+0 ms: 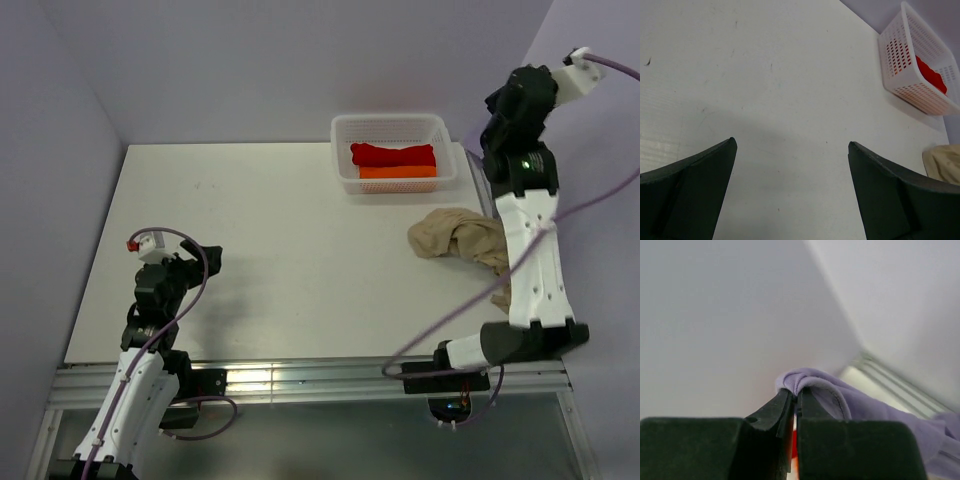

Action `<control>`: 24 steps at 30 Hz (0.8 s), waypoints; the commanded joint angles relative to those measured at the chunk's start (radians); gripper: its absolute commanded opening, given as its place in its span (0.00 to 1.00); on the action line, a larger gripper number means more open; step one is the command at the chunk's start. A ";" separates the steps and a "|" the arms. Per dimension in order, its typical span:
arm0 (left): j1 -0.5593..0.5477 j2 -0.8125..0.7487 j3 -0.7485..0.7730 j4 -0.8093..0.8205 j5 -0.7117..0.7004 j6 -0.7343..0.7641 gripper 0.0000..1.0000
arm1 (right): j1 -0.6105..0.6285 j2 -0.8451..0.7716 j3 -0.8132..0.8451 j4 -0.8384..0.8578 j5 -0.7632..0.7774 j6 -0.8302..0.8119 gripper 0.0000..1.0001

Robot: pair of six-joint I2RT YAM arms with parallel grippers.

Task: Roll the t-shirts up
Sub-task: Grab a tshirt with the right arm, then move the tshirt to the center of the board

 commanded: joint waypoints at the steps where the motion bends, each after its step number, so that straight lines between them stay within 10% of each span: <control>1: 0.002 -0.008 0.007 0.034 0.007 0.020 1.00 | 0.032 -0.192 0.038 0.147 -0.391 -0.083 0.00; 15: 0.003 -0.109 0.009 -0.031 -0.025 0.001 1.00 | 0.081 -0.326 0.022 0.161 -1.164 0.161 0.00; 24: 0.003 -0.106 0.016 -0.058 -0.084 -0.013 0.99 | 0.498 -0.109 0.197 0.100 -1.047 0.093 0.00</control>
